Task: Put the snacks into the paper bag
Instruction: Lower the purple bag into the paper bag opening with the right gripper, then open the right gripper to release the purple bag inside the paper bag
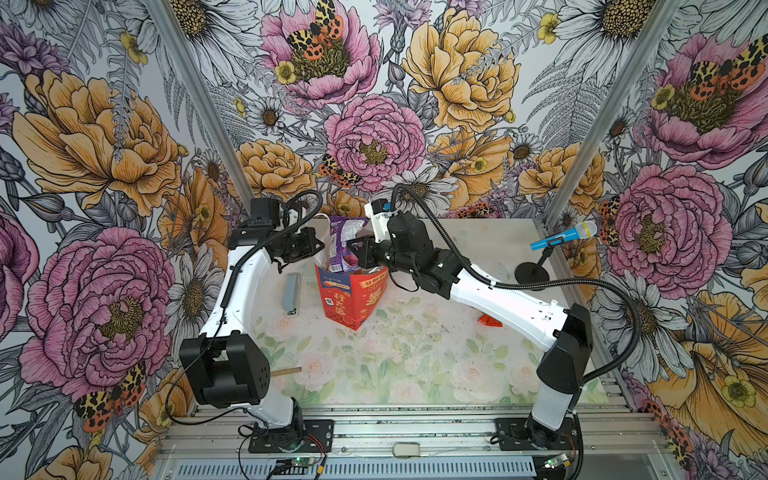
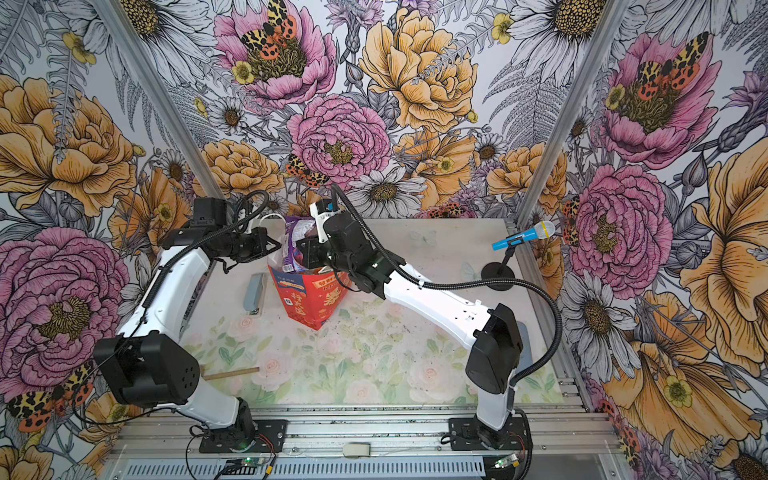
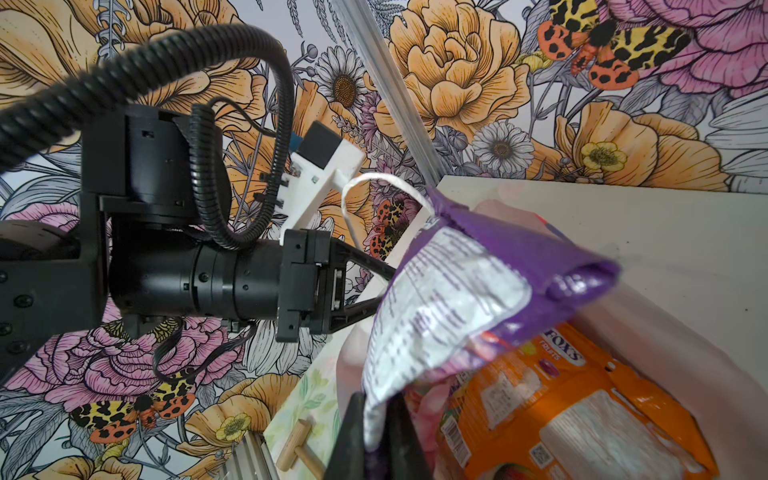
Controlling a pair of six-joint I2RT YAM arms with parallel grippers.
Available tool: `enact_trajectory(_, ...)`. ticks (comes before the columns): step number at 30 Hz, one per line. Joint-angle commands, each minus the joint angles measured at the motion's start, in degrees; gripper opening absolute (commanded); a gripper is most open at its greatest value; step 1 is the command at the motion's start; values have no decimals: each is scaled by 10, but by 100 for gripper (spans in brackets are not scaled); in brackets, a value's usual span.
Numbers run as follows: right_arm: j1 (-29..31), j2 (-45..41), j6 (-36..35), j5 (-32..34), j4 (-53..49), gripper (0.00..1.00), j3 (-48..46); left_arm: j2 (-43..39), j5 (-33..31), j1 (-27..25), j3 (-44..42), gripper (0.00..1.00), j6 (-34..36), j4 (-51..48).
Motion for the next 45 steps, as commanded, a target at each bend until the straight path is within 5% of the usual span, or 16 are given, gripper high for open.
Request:
enact_trajectory(1,1,15,9,-10,25,0,-9,-12,-1,-3,-8,0,-6,2)
enact_trajectory(16,1,23,26,-2,26,0,-30,-13,1,-3,-8,0,-6,2)
enact_trajectory(17,0,24,27,-2,26,2,-30,-13,0,-2,-7,0,-6,2)
enact_trajectory(22,-6,21,27,-1,24,52,-19,-13,1,-3,-7,0,-6,2)
enact_trajectory(29,-18,-5,-5,12,25,82,7,-13,0,-1,-8,0,-6,2)
enact_trajectory(45,-90,-130,-49,57,26,84,-38,-11,-2,-2,-8,0,-6,2)
